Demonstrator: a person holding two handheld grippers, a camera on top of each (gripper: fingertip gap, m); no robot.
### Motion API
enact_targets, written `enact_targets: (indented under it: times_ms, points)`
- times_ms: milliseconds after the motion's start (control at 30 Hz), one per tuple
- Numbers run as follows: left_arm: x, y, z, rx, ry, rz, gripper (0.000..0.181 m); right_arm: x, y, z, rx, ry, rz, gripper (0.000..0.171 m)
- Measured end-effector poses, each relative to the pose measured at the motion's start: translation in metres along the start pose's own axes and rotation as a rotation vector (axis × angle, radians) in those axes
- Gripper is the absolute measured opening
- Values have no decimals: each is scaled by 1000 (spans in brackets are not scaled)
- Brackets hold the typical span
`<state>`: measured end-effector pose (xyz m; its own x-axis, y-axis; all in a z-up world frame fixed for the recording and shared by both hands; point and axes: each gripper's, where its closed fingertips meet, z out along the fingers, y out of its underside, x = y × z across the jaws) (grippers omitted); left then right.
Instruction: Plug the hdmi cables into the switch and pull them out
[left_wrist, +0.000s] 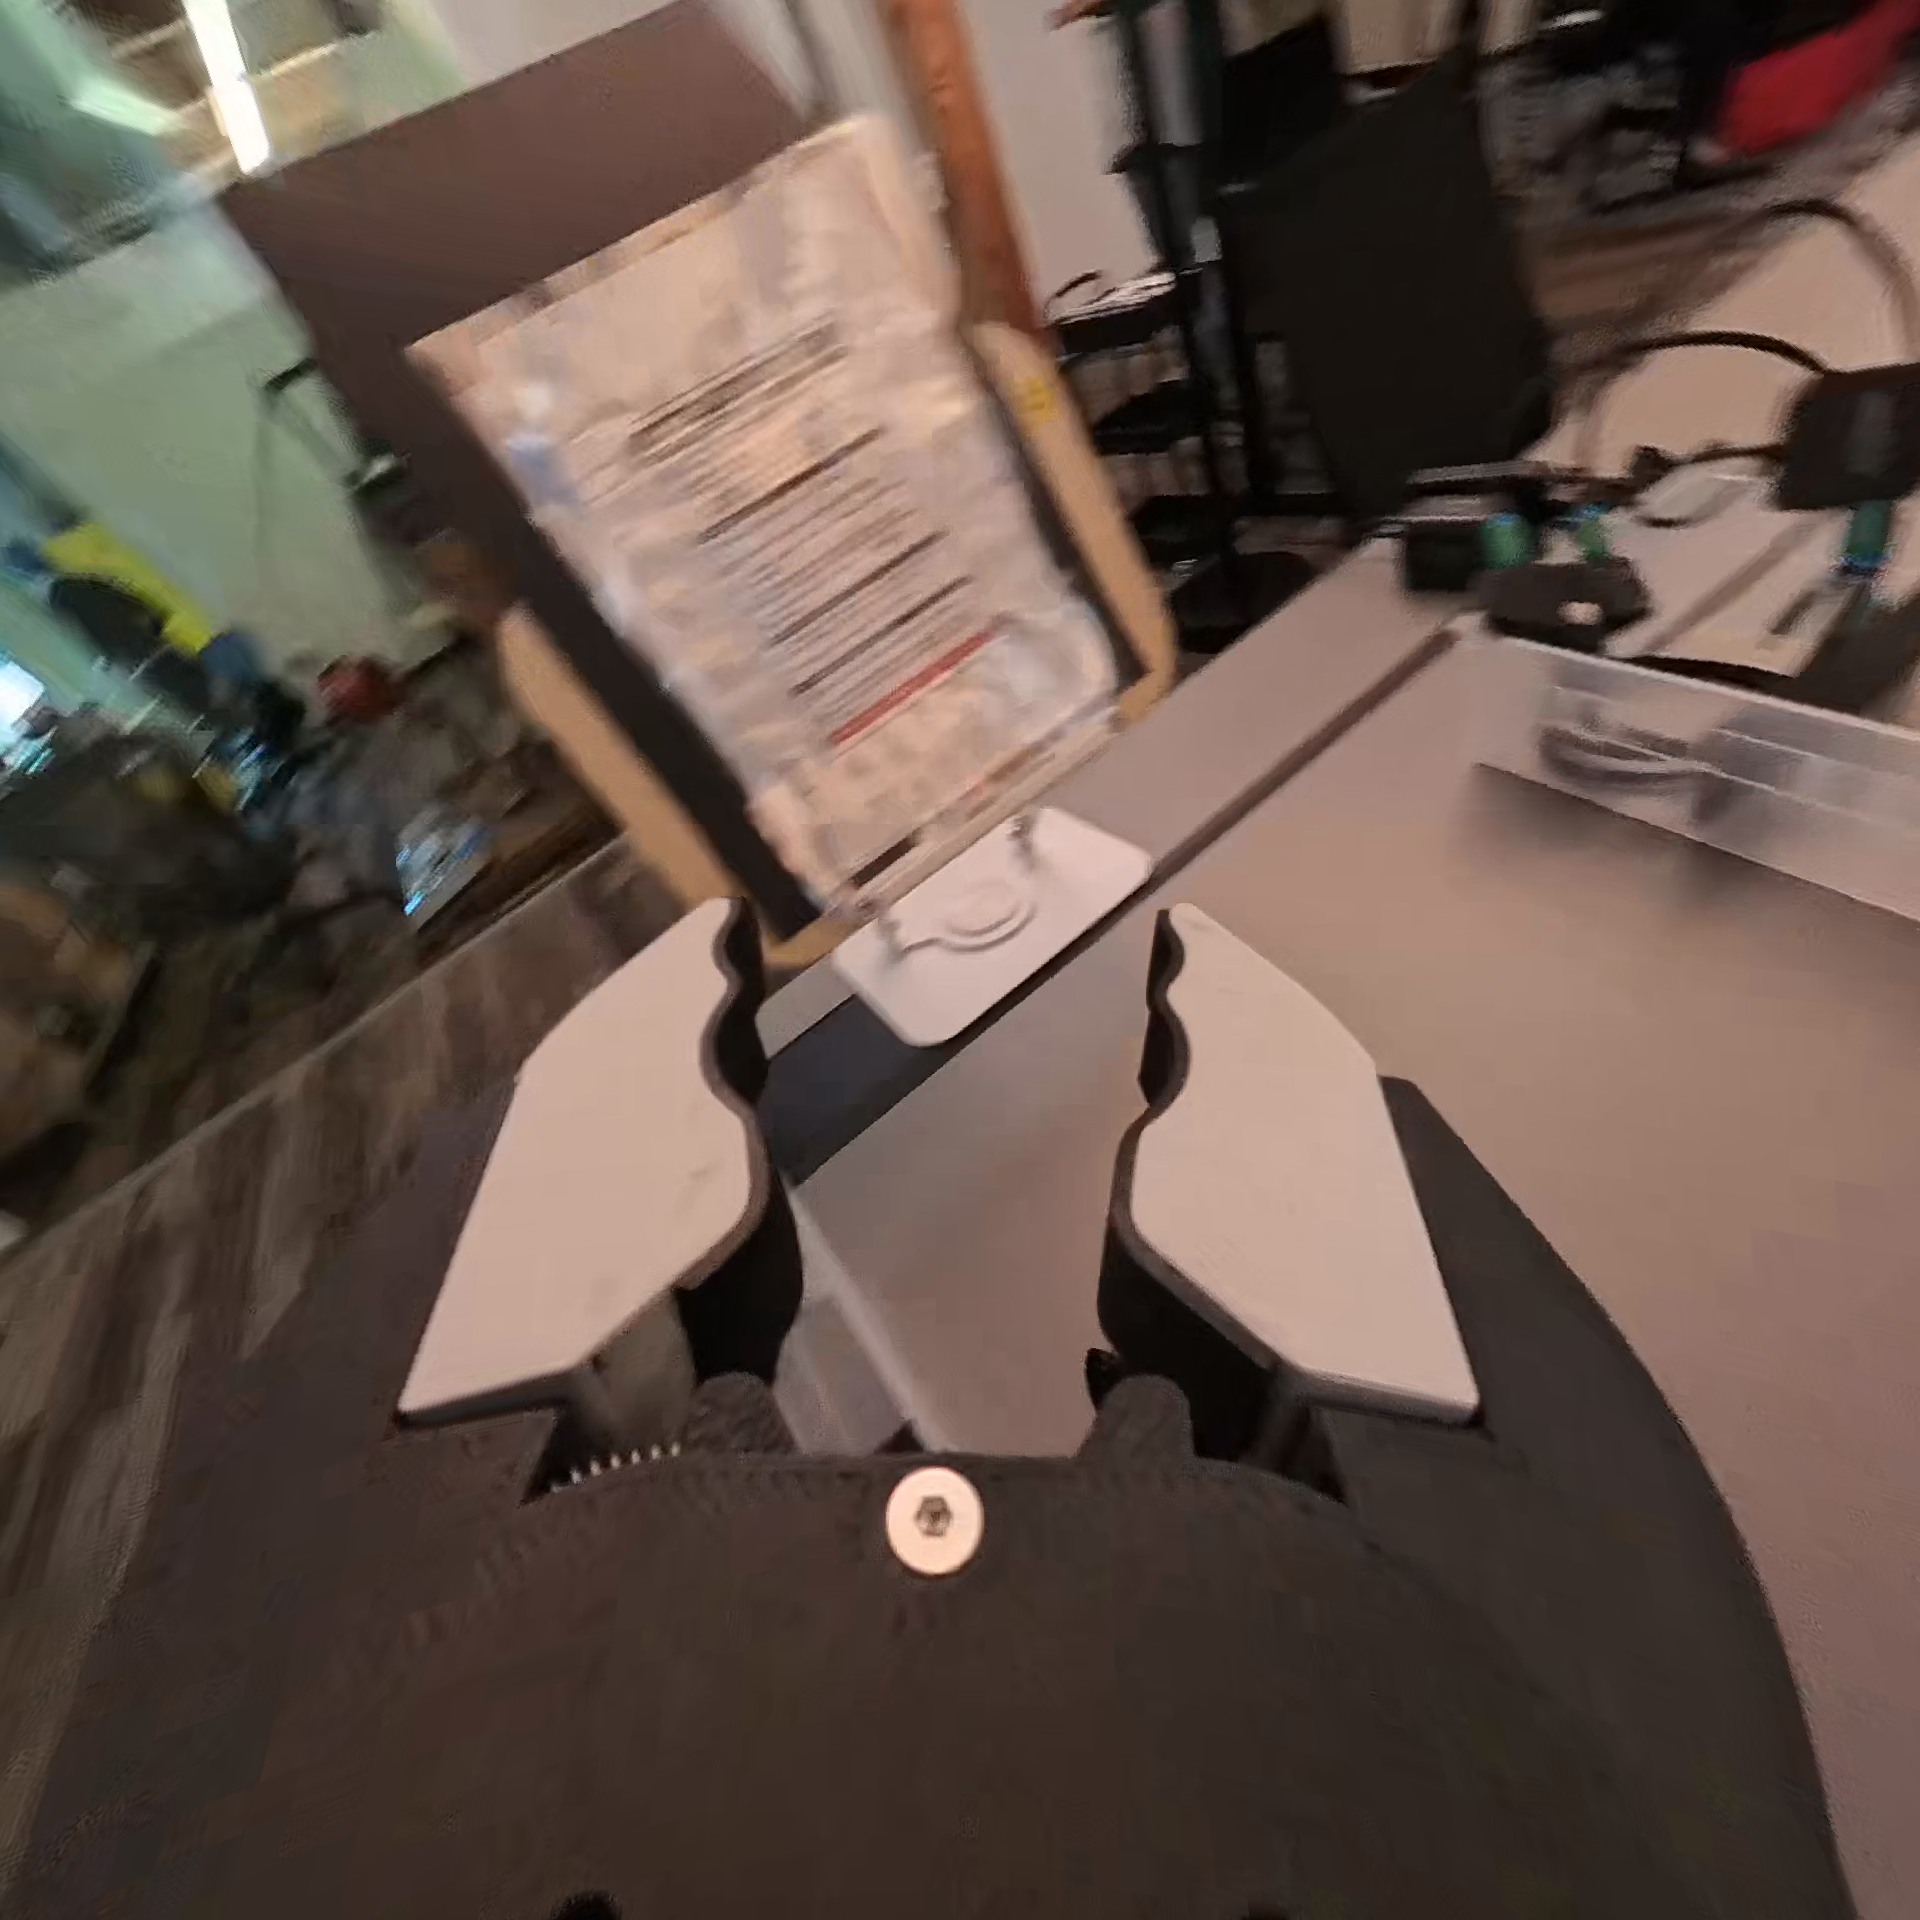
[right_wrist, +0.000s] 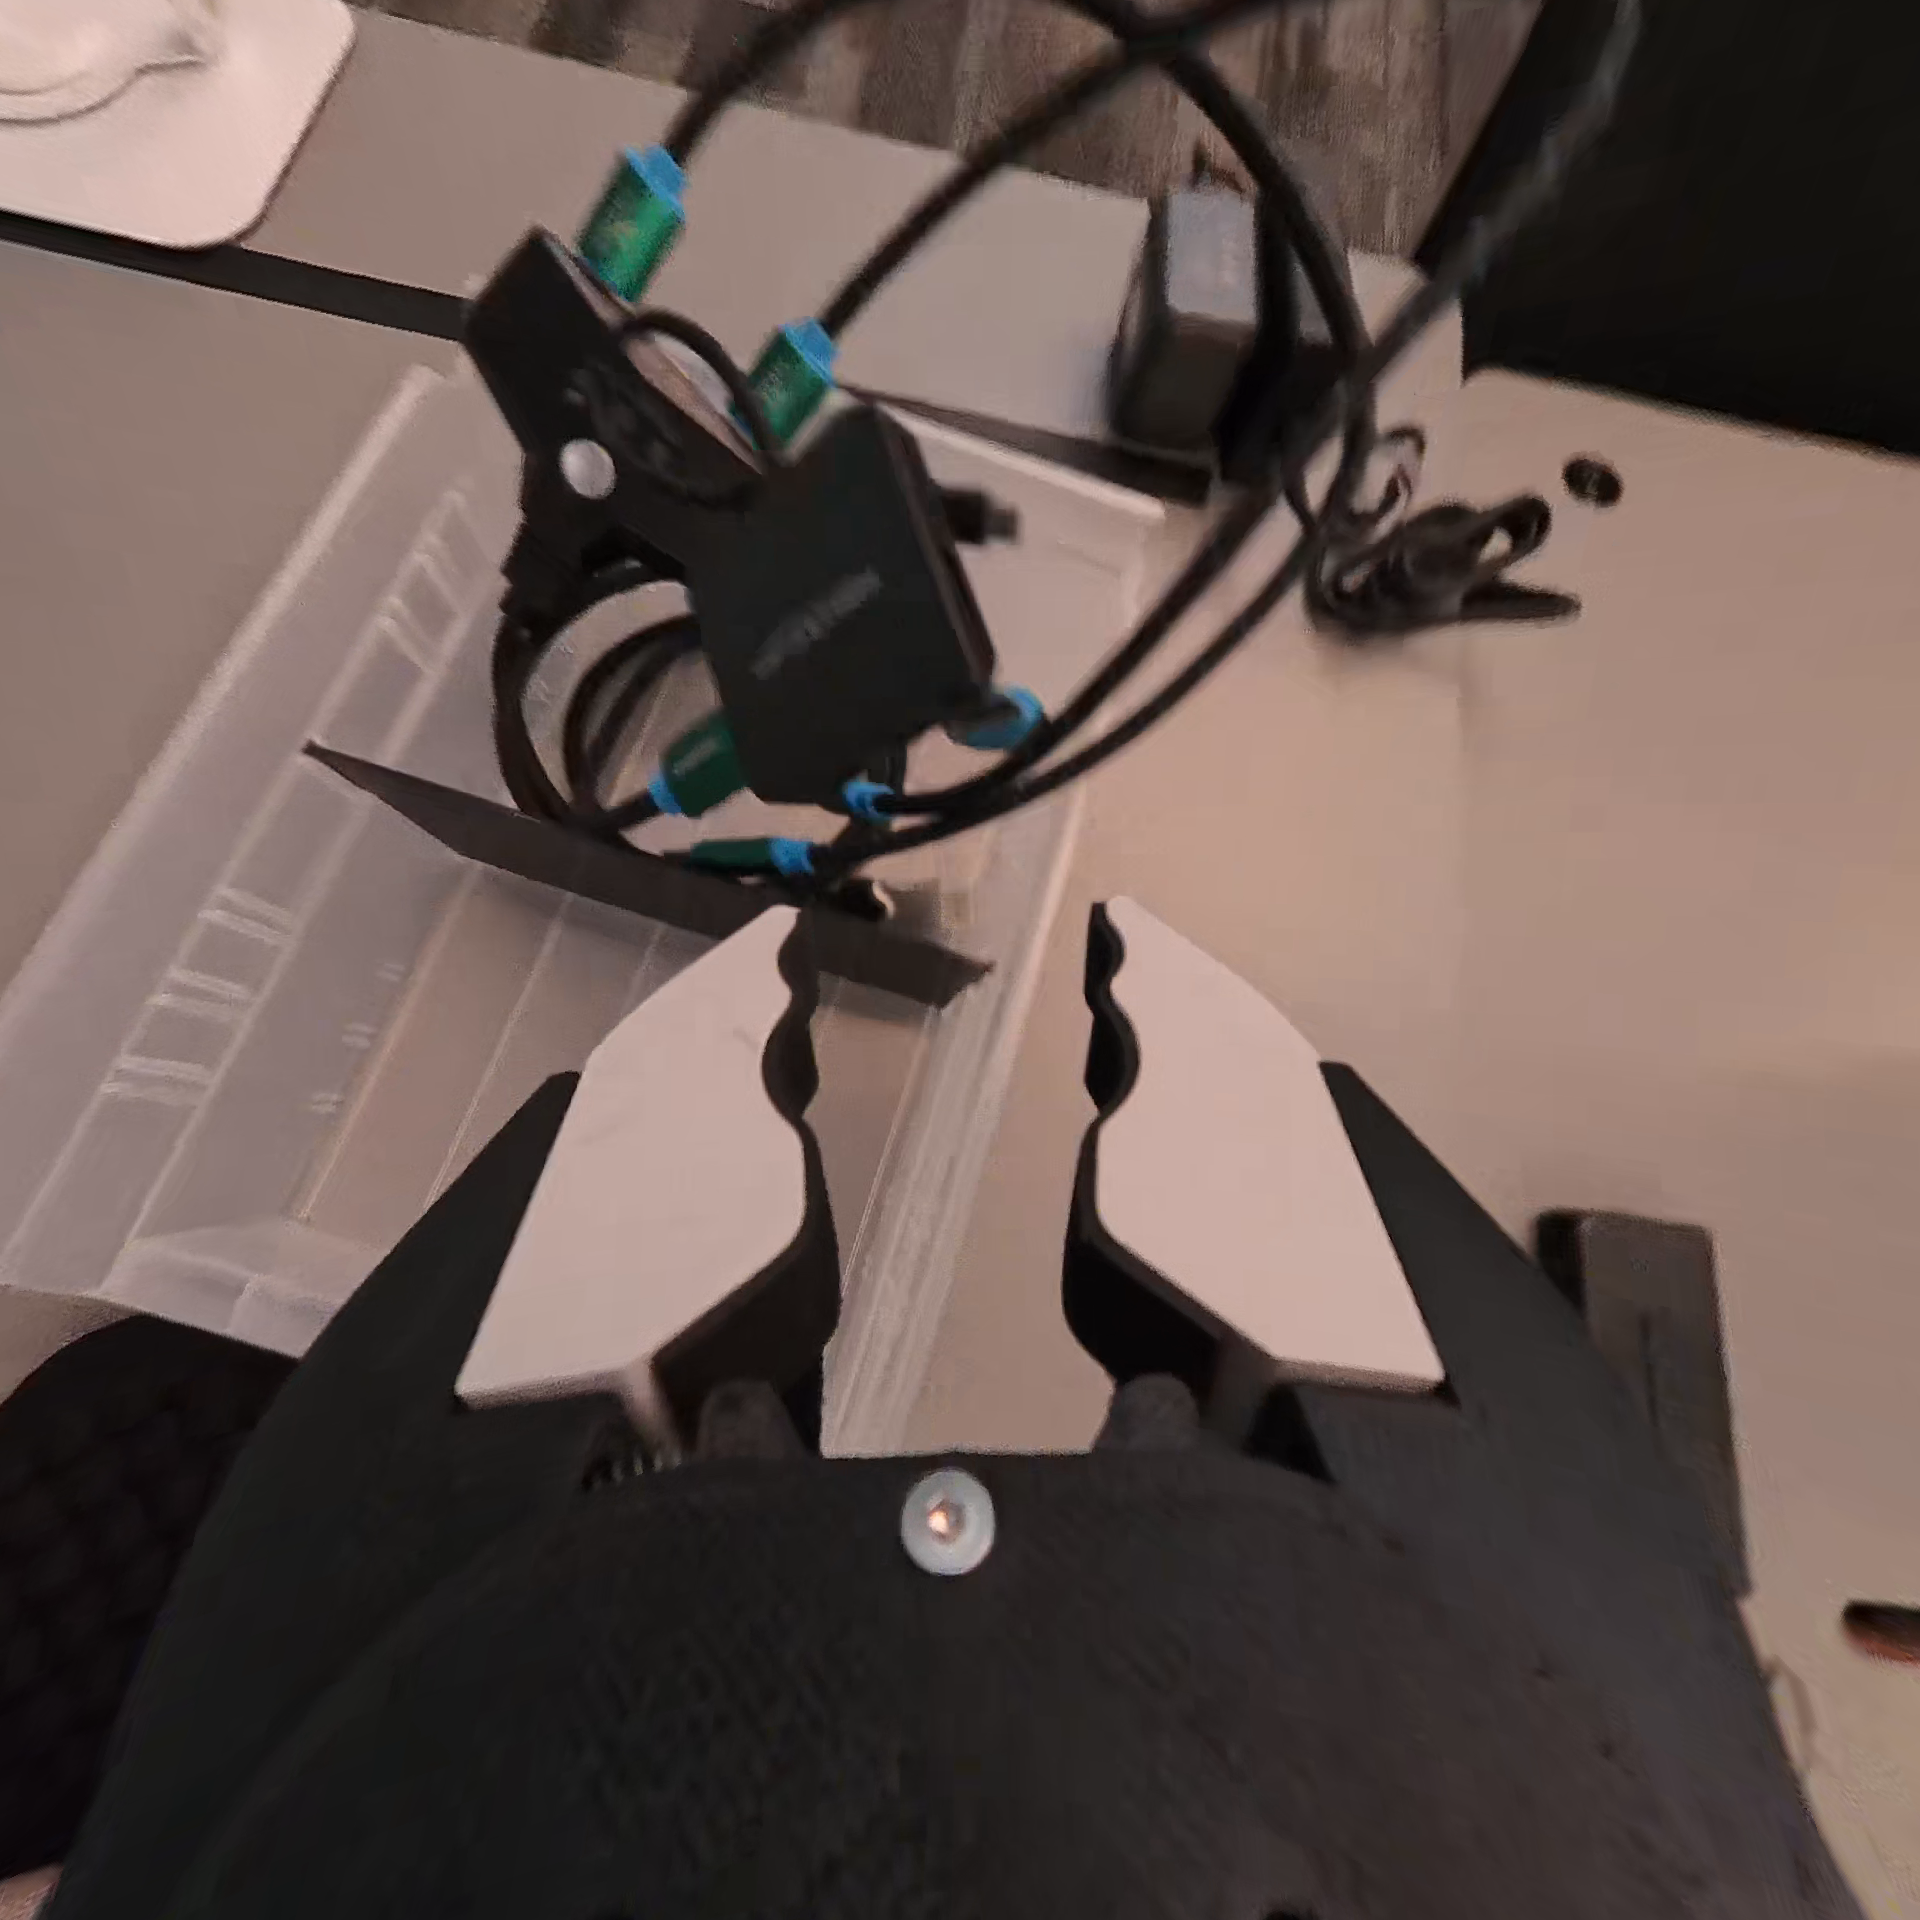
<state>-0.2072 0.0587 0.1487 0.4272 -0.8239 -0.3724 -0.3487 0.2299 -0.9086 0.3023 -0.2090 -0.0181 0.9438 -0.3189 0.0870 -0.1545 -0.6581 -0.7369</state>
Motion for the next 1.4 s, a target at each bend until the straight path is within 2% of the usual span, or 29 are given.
enact_targets:
  times_ms: [100,167,200,333,400,500,667,767,867,933,1000,1100,1233,1400]
  points:
    - [-70,43,-25,-141,-199,-136,72,12,25,11,-50,-33,88,50]
    - [-112,86,-43,-274,-314,-248,77,12,44,21,-128,-66,120,50]
    - [-124,110,-50,-339,-322,-326,80,10,53,26,-169,-81,136,50]
    - [-144,186,-69,-483,-251,-660,86,10,85,43,-367,-69,266,31]
    - [-156,226,-83,-611,-321,-751,86,-2,83,46,-380,-154,355,13]
    - [-152,280,-97,-842,-333,-807,90,-5,89,50,-423,-158,395,11]
    - [-147,331,-98,-1022,-303,-857,90,-10,112,57,-588,-111,218,9]
    - [-134,349,-101,-1098,-248,-911,76,-20,113,55,-613,-141,199,10]
    - [-109,357,-103,-1183,-114,-965,42,-28,113,54,-645,-145,163,11]
    - [-105,360,-107,-1249,-118,-925,25,-34,112,55,-665,-153,162,11]
    - [-85,359,-112,-1376,-7,-802,8,-43,109,55,-682,-176,159,11]
    - [-51,340,-94,-1381,186,-700,18,-56,107,56,-741,-180,152,10]
    - [-37,331,-75,-1499,187,-557,19,-86,97,62,-786,-228,117,10]
    - [-3,311,-49,-1557,249,-434,26,-126,82,71,-822,-274,34,9]
